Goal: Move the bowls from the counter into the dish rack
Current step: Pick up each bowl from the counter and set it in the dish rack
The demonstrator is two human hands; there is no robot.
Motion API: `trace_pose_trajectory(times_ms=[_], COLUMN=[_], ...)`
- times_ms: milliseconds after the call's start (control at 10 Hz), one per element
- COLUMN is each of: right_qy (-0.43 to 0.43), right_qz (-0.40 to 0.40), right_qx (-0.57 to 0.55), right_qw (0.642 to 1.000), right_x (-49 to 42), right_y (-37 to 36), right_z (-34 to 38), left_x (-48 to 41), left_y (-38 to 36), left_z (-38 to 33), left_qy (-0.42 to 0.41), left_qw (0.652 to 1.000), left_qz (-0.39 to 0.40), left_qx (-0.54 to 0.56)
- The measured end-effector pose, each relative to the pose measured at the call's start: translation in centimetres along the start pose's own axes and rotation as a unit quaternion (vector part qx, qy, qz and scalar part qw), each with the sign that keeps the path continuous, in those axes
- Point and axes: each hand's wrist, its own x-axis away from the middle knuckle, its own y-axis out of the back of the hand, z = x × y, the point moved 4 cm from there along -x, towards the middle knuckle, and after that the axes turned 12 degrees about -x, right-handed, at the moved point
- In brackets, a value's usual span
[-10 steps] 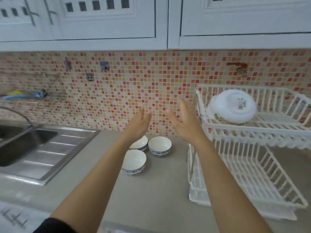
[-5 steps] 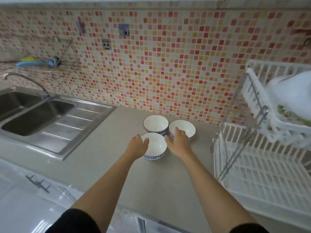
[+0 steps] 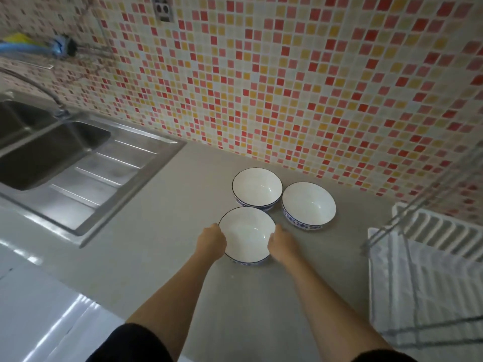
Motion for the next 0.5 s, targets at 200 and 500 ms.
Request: trace_pose_trajectory(times_ms=[200, 500], right_qy=[-0.014, 0.046], right_qz=[-0.011, -0.1], right_qx=[0.015, -0.079], right_qw=[1.0, 0.991], right_x=[1.0, 10.4], right_y=[0.4, 4.9], right_z=[0.0, 3.2], left_x=[0.8, 10.0], left_y=[0.6, 5.9], left_z=[-0.2, -0.2], left_qy=[-0.001, -0.063], left_qw=[1.0, 0.99], left_qz=[-0.01, -0.109], left_qx=[0.016, 0.069])
